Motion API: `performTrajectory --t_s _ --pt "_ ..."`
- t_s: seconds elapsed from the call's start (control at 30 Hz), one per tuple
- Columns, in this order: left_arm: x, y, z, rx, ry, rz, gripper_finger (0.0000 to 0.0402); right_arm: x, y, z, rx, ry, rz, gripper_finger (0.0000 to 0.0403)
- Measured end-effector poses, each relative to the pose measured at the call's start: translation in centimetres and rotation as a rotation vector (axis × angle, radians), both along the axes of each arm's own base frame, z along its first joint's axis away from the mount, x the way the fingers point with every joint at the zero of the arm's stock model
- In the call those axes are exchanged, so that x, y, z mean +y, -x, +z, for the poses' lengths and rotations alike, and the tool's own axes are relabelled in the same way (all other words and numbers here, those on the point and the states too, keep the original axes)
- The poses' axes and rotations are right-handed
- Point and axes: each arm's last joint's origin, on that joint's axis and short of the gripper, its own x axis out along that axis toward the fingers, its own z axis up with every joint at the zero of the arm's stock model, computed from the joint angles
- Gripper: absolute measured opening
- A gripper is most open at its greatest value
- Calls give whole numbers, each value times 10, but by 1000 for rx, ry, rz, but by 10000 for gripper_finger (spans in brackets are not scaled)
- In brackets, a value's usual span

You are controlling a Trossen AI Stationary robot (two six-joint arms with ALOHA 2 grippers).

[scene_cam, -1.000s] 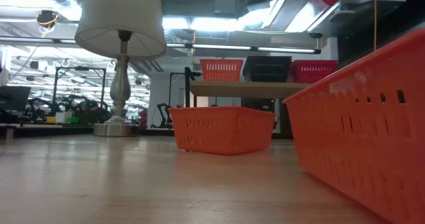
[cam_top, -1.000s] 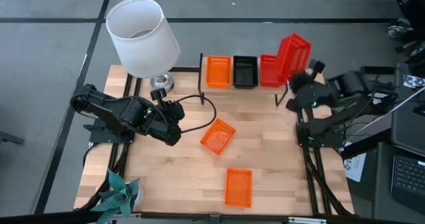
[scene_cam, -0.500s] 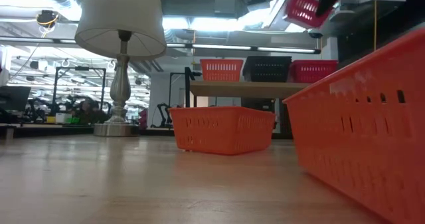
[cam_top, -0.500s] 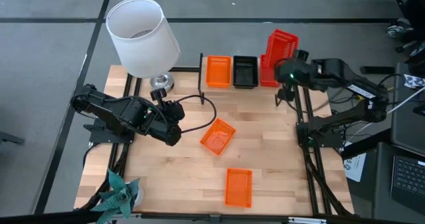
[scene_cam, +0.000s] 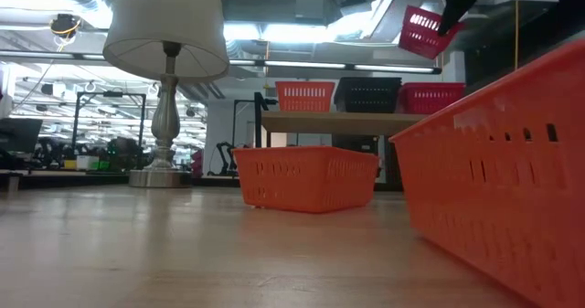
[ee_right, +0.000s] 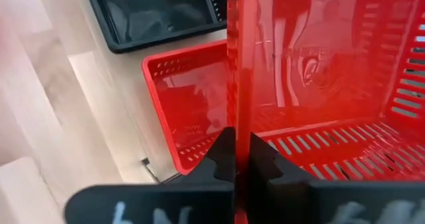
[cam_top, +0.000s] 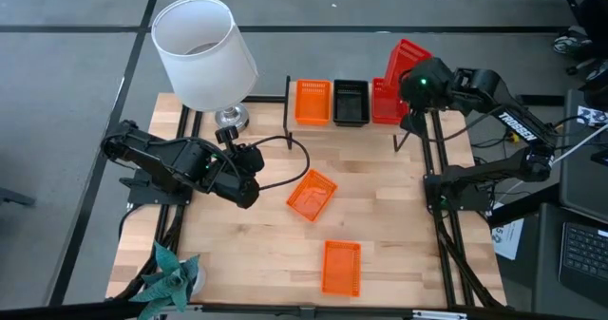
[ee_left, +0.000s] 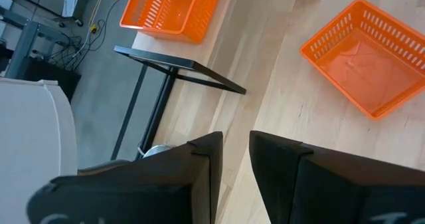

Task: Stack baskets on shelf by color
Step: Stack the red bin on the red bin on the shelf

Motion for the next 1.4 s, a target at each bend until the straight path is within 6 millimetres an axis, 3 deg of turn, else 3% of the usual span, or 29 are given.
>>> performTrajectory --t_s 0.63,0.83,1.4 --pt "0 0 0 -1 0 0 69 -3 -2 -1 20 -31 113 0" --pt "0 0 0 0 0 -1 69 -15 -3 -12 57 -146 92 0" --pt "0 0 0 0 0 -1 69 -30 -23 -37 258 -261 128 0"
